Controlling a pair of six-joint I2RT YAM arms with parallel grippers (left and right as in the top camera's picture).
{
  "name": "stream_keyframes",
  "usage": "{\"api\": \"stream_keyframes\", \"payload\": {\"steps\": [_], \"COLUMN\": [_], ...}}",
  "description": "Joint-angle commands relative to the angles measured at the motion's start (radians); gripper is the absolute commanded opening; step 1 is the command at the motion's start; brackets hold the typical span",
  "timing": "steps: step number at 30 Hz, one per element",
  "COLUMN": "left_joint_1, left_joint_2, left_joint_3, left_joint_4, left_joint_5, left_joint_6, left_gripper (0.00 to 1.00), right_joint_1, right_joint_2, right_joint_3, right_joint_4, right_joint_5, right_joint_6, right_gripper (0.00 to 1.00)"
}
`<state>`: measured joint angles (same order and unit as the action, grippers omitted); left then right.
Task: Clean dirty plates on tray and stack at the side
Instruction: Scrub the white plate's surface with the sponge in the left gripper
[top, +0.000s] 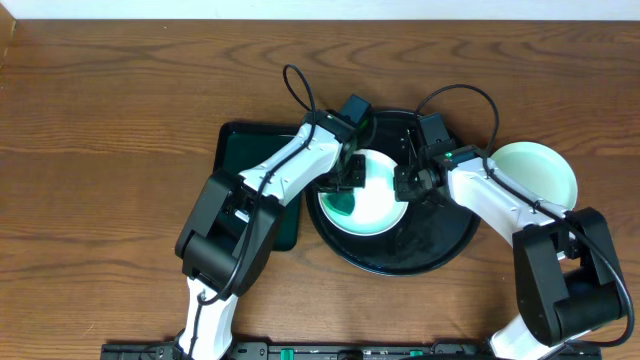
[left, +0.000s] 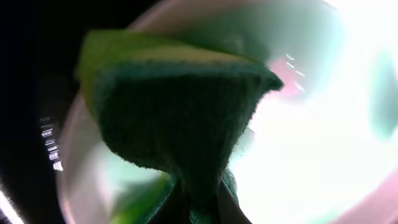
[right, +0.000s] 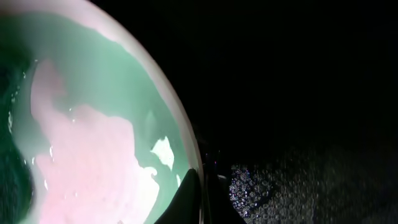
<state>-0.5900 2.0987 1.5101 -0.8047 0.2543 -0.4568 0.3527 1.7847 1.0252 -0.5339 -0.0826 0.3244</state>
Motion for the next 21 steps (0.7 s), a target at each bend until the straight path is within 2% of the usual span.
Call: {"api": "stream_keyframes", "payload": {"steps": [1, 8, 13, 21], "left_joint_1": [-0.028, 0.022, 0.034, 0.027], "left_joint_2": [0.042, -0.116, -0.206, -0.196], "left_joint_3": [0.0, 0.013, 0.013, -0.026], "left_joint_4": [-0.002, 0.003, -0.014, -0.027], "left_joint_5": [0.283, 0.267, 0.111, -0.047], "left_joint_6": [0.049, 0.048, 0.048, 0.013], "left_gripper": [0.07, 0.07, 0.07, 0.07], "right_joint_1": [0.009, 0.009, 0.009, 0.009], "right_joint_2": [-0.018, -0.018, -0.018, -0.018], "right_joint_3": [-0.005, -0.005, -0.005, -0.005], "right_joint_4": [0.002, 0.003, 0.003, 0.003], "right_joint_5": [-0.023, -0.023, -0.023, -0.023], "right_joint_6": [-0.019, -0.019, -0.019, -0.019], "right_gripper": [0.01, 0.01, 0.01, 0.01]}}
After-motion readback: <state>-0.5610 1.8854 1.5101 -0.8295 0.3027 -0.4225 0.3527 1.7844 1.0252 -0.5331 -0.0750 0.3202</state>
